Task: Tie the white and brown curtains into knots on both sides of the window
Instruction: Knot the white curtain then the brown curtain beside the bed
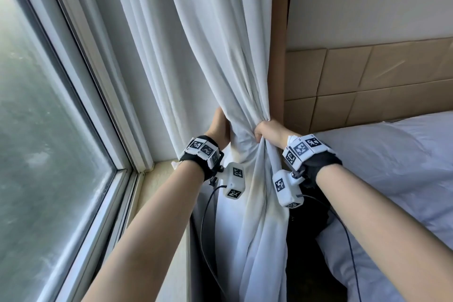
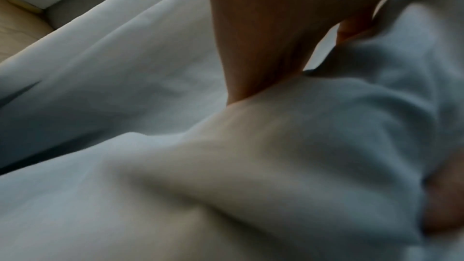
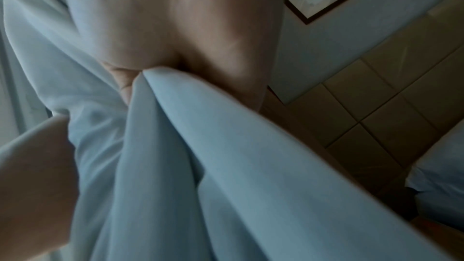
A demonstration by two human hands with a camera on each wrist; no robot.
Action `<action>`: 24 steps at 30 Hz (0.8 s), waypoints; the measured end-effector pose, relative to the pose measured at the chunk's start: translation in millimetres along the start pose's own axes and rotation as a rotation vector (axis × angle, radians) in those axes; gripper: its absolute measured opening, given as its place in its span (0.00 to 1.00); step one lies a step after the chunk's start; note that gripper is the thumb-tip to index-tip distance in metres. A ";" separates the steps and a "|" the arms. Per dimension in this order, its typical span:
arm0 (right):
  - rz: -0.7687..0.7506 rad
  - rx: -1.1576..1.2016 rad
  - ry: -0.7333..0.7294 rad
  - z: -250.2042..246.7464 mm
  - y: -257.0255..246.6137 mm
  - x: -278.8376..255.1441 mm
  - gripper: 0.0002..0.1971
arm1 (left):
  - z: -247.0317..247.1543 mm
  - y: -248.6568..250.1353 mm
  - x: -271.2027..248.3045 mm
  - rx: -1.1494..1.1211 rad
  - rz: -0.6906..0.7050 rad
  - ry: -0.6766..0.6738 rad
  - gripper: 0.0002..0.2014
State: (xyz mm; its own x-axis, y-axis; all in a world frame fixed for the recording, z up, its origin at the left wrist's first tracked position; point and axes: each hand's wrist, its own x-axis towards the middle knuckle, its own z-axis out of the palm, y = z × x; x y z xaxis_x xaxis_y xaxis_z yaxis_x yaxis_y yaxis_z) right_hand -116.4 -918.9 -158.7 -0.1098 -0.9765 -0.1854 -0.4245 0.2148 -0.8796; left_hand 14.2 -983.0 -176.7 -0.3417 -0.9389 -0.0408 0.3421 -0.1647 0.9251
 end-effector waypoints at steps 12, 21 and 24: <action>-0.042 0.044 0.069 -0.3 4.0 -0.9 0.12 | -16.2 -8.8 -5.8 0.258 0.339 0.419 0.11; -0.114 -0.215 0.265 -4.1 10.0 7.3 0.18 | -54.4 -15.4 -25.0 0.569 0.613 0.695 0.20; -0.107 -0.301 0.296 1.7 7.8 6.6 0.19 | -43.1 -23.3 -42.8 0.644 0.709 0.679 0.11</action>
State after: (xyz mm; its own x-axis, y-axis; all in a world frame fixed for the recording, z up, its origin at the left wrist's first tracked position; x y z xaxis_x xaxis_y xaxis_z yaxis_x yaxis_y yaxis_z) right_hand -118.8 -923.6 -167.5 -0.2853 -0.9557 0.0721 -0.6858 0.1511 -0.7119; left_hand 58.5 -952.0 -212.8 0.3508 -0.7600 0.5471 -0.3038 0.4603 0.8342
